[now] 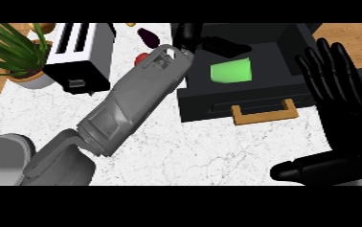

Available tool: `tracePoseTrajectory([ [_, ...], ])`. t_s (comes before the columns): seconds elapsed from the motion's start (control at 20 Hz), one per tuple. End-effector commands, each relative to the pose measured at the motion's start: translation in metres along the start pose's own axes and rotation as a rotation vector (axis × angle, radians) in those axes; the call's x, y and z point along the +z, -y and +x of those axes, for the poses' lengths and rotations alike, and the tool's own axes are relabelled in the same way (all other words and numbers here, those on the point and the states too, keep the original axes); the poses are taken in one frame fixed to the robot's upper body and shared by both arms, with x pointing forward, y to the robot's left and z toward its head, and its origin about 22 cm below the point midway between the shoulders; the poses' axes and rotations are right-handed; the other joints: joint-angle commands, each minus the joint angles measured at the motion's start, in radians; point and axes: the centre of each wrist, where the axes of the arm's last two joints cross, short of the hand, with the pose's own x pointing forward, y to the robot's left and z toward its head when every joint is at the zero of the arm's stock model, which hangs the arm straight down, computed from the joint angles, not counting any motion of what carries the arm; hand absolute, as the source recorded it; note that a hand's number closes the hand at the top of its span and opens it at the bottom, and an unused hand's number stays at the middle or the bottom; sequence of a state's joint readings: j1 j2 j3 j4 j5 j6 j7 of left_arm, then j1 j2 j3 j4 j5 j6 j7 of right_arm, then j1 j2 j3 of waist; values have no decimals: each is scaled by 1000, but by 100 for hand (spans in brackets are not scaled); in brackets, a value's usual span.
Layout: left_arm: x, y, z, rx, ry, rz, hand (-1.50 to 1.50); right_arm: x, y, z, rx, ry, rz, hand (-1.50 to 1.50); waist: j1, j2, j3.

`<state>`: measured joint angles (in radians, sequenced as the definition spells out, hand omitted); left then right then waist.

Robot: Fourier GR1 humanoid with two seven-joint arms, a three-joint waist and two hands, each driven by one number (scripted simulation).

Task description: Pick up the cup, place it into the drawer and close the drawer

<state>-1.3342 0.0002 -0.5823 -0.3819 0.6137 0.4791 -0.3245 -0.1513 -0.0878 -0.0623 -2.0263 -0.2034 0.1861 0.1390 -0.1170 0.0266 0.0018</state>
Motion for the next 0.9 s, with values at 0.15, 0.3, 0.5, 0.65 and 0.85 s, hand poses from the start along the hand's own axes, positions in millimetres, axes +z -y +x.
tracePoseTrajectory([
  [0.15, 1, 7, 13, 159, 52, -4, -150, 2, 3, -5, -58, 9, 15, -150, 11, -3, 0],
  [0.3, 1, 7, 17, 226, 143, 2, -150, 2, 9, 1, -65, -5, 15, -150, 34, -8, -1],
  [0.5, -2, 5, 25, 324, 137, -22, -150, 13, 22, 18, -76, 3, 8, -150, 85, -23, -2],
  [0.65, 0, 2, 25, 359, 116, 18, -150, 22, 28, 4, -46, -1, 53, 150, 108, -27, -1],
  [0.85, -4, -45, 24, 396, 135, 72, -150, 12, 26, 18, 91, -42, 139, 150, 130, -31, -3],
])
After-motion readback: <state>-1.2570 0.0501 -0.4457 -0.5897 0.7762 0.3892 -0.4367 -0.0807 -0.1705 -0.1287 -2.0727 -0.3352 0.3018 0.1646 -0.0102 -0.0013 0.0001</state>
